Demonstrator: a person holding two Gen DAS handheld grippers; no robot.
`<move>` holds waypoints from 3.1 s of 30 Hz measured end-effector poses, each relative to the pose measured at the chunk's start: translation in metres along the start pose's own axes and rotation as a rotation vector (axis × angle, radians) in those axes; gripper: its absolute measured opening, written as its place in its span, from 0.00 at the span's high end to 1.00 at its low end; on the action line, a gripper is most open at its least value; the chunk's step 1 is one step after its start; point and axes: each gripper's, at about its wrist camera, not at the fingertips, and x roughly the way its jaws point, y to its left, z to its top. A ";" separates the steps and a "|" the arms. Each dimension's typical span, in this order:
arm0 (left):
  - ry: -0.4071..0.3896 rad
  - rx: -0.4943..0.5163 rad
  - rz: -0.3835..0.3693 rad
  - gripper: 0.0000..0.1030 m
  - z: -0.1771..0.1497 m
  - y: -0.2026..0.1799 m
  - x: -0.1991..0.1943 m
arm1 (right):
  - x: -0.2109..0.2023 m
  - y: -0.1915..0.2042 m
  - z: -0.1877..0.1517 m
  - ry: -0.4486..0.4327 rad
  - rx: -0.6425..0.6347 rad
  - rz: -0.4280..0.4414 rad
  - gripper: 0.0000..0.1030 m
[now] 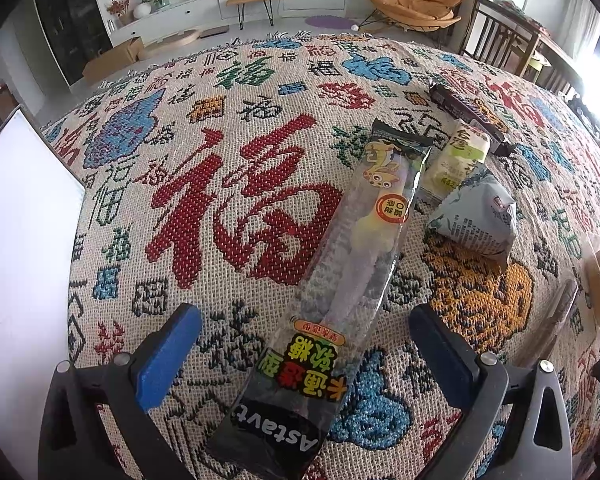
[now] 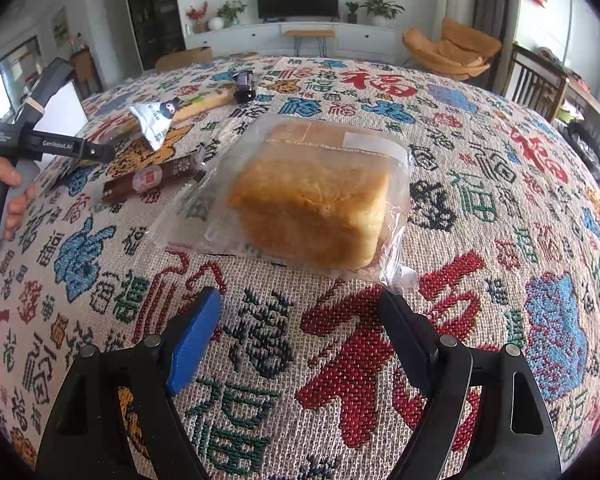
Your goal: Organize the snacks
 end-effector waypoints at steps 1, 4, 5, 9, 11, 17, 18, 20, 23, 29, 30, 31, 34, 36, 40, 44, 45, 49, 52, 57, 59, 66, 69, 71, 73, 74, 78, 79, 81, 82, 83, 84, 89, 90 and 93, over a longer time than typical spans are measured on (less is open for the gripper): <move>0.003 0.001 -0.001 0.00 0.000 0.000 0.000 | 0.000 0.000 0.000 0.000 0.000 0.000 0.19; 0.022 0.003 -0.002 0.00 0.001 0.000 -0.001 | 0.000 0.000 0.000 0.000 0.000 0.000 0.19; 0.029 0.003 -0.003 0.00 0.001 0.000 -0.001 | 0.000 0.000 0.000 0.000 0.000 0.000 0.19; 0.058 0.013 -0.011 0.00 0.000 0.001 -0.002 | 0.000 0.000 0.000 0.000 0.000 0.000 0.19; 0.064 0.024 -0.014 0.00 -0.003 0.001 -0.004 | 0.000 0.000 0.000 0.000 0.000 -0.001 0.19; -0.029 -0.019 -0.023 0.56 -0.023 0.011 -0.028 | 0.001 0.000 0.000 0.000 0.001 0.000 0.19; -0.034 -0.037 -0.035 0.65 -0.027 0.014 -0.031 | 0.001 0.000 0.000 0.000 0.000 -0.001 0.19; -0.041 -0.090 -0.062 0.74 -0.041 0.020 -0.039 | 0.001 0.000 0.000 0.000 0.001 0.000 0.19; -0.024 -0.199 -0.075 0.75 -0.074 0.020 -0.057 | 0.001 0.000 0.000 0.000 0.002 0.001 0.19; -0.008 -0.196 -0.134 0.34 -0.150 -0.028 -0.101 | 0.001 0.000 0.000 0.000 0.001 0.000 0.19; -0.036 -0.168 -0.112 0.24 -0.155 -0.034 -0.107 | 0.001 0.000 0.000 0.000 0.001 0.000 0.19; -0.071 -0.137 -0.083 0.21 -0.157 -0.039 -0.111 | 0.001 0.000 0.000 0.000 0.002 0.000 0.19; -0.089 -0.084 -0.061 0.21 -0.148 -0.042 -0.107 | 0.001 0.001 0.000 0.000 0.001 0.000 0.19; -0.075 -0.084 -0.080 0.21 -0.138 -0.042 -0.096 | 0.001 0.000 0.000 0.000 0.002 0.001 0.19; -0.080 -0.045 -0.024 0.20 -0.123 -0.044 -0.069 | 0.002 0.001 0.000 0.000 0.002 0.001 0.19; -0.141 -0.146 0.012 0.18 -0.118 -0.021 -0.064 | 0.002 0.001 0.000 0.000 0.003 0.001 0.19; -0.160 -0.179 -0.006 0.17 -0.119 -0.014 -0.065 | 0.002 0.001 0.000 0.000 0.002 0.000 0.19; -0.203 -0.137 0.040 0.10 -0.124 -0.016 -0.060 | 0.003 0.001 0.001 0.001 0.001 -0.001 0.19; -0.189 -0.120 0.085 0.03 -0.122 -0.022 -0.058 | 0.003 0.001 0.000 0.001 0.001 -0.003 0.19; -0.195 -0.149 0.036 0.01 -0.124 -0.013 -0.059 | 0.003 0.003 0.001 0.002 -0.001 -0.005 0.19; -0.183 -0.129 0.067 0.00 -0.123 -0.018 -0.056 | 0.003 0.002 0.001 0.002 0.000 -0.005 0.19; -0.179 -0.128 0.072 0.00 -0.121 -0.020 -0.055 | 0.003 0.002 0.001 0.002 -0.001 -0.005 0.19; -0.180 -0.128 0.071 0.00 -0.122 -0.019 -0.056 | 0.003 0.003 0.001 0.004 -0.006 -0.010 0.18; -0.178 -0.128 0.075 0.00 -0.121 -0.019 -0.055 | 0.004 0.004 0.001 0.006 -0.010 -0.015 0.18; -0.174 -0.128 0.074 0.00 -0.121 -0.019 -0.055 | 0.004 0.005 0.001 0.006 -0.009 -0.014 0.18; -0.171 -0.129 0.074 0.00 -0.121 -0.018 -0.055 | 0.004 0.005 0.001 0.006 -0.010 -0.016 0.18; -0.167 -0.122 0.078 0.00 -0.121 -0.020 -0.055 | 0.004 0.005 0.001 0.006 -0.009 -0.015 0.18; -0.167 -0.121 0.079 0.00 -0.121 -0.020 -0.056 | 0.004 0.005 0.001 0.006 -0.008 -0.014 0.18; -0.166 -0.119 0.080 0.00 -0.120 -0.020 -0.055 | 0.004 0.005 0.001 0.005 -0.007 -0.013 0.18; -0.166 -0.115 0.081 0.00 -0.120 -0.020 -0.056 | 0.004 0.005 0.001 0.005 -0.007 -0.013 0.18; -0.168 -0.113 0.082 0.00 -0.121 -0.020 -0.056 | 0.004 0.005 0.001 0.005 -0.006 -0.012 0.18; -0.170 -0.113 0.080 0.00 -0.121 -0.020 -0.056 | 0.004 0.005 0.001 0.005 -0.006 -0.012 0.17; -0.174 -0.114 0.065 0.00 -0.124 -0.019 -0.058 | 0.004 0.005 0.001 0.005 -0.003 -0.009 0.17; -0.174 -0.113 0.065 0.00 -0.124 -0.018 -0.058 | 0.005 0.005 0.001 0.005 -0.004 -0.010 0.17; -0.175 -0.113 0.062 0.00 -0.124 -0.018 -0.058 | 0.004 0.005 0.001 0.005 -0.003 -0.009 0.17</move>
